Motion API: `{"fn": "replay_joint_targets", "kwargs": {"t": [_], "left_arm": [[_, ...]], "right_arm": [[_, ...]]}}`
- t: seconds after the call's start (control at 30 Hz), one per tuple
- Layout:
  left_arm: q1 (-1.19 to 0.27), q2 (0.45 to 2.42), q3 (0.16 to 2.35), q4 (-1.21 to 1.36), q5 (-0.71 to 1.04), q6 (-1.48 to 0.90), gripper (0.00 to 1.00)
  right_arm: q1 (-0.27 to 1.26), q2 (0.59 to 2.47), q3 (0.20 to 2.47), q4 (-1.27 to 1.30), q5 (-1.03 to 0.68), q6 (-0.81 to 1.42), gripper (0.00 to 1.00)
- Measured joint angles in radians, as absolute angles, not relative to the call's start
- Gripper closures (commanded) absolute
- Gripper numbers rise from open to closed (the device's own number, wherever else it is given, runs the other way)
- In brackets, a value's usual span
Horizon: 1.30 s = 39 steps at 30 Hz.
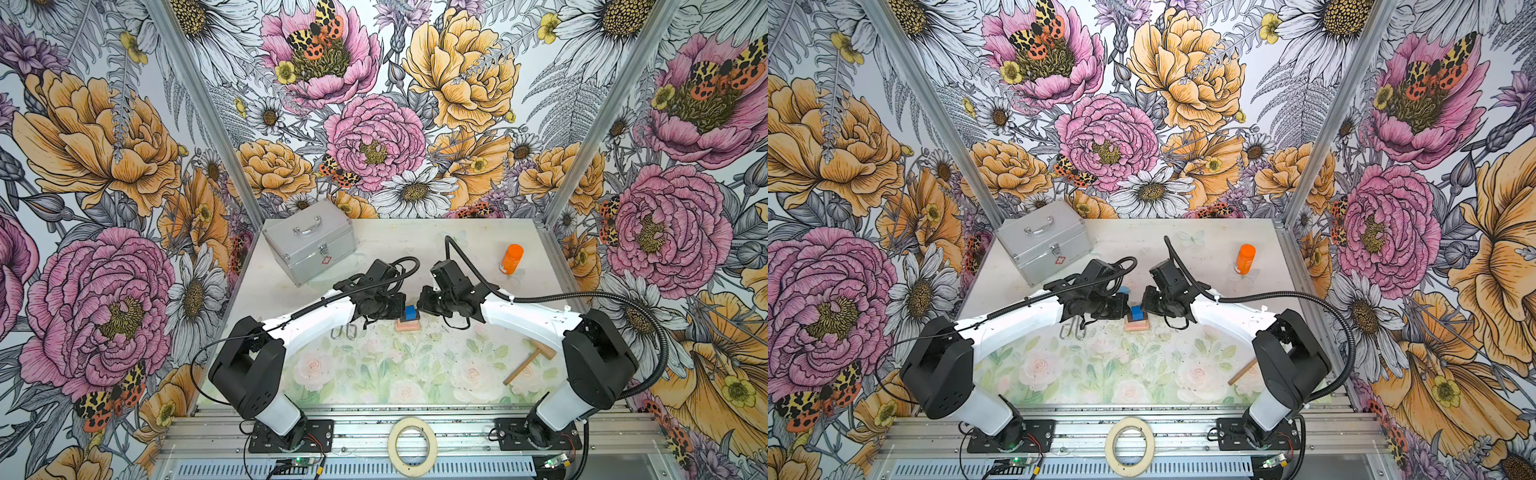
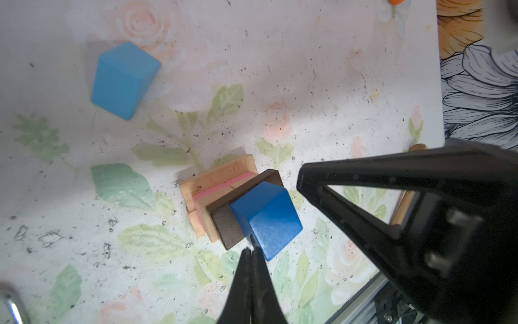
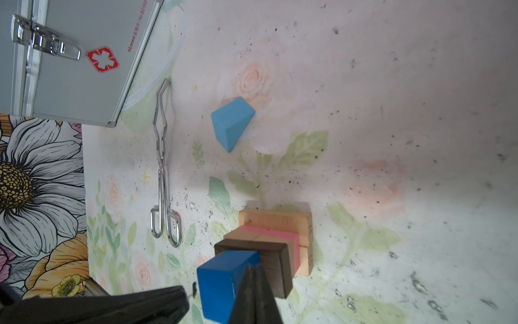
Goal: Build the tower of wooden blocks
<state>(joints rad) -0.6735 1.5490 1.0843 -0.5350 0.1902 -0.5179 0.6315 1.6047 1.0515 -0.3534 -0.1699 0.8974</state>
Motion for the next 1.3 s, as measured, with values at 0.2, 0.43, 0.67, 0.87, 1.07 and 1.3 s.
{"fn": "replay_joint_targets", "kwargs": {"t": [0.2, 0.43, 0.67, 0.87, 1.07, 1.3], "left_arm": [[-0.658, 1.522, 1.072, -0.535, 0.178, -0.518, 0.98], [-0.643, 1.522, 1.054, -0.538, 0.171, -0.522, 0.98], [-0.637, 1.522, 1.051, -0.538, 0.171, -0.522, 0.98], [-0.636, 1.522, 1.05, -0.538, 0.171, -0.522, 0.98], [-0.628, 1.522, 1.05, -0.538, 0.171, -0.522, 0.98], [-0.628, 1.522, 1.048, -0.538, 0.171, -0.522, 0.98]], "right_arm": [[0.611, 1.604, 1.036, -0.353, -0.162, 0.898, 1.0], [0.617, 1.604, 1.01, -0.345, -0.162, 0.906, 1.0], [0.636, 1.609, 0.998, -0.323, -0.166, 0.927, 1.0], [0.645, 1.62, 0.993, -0.308, -0.17, 0.936, 1.0], [0.645, 1.62, 0.985, -0.305, -0.17, 0.946, 1.0], [0.648, 1.62, 0.985, -0.304, -0.17, 0.951, 1.0]]}}
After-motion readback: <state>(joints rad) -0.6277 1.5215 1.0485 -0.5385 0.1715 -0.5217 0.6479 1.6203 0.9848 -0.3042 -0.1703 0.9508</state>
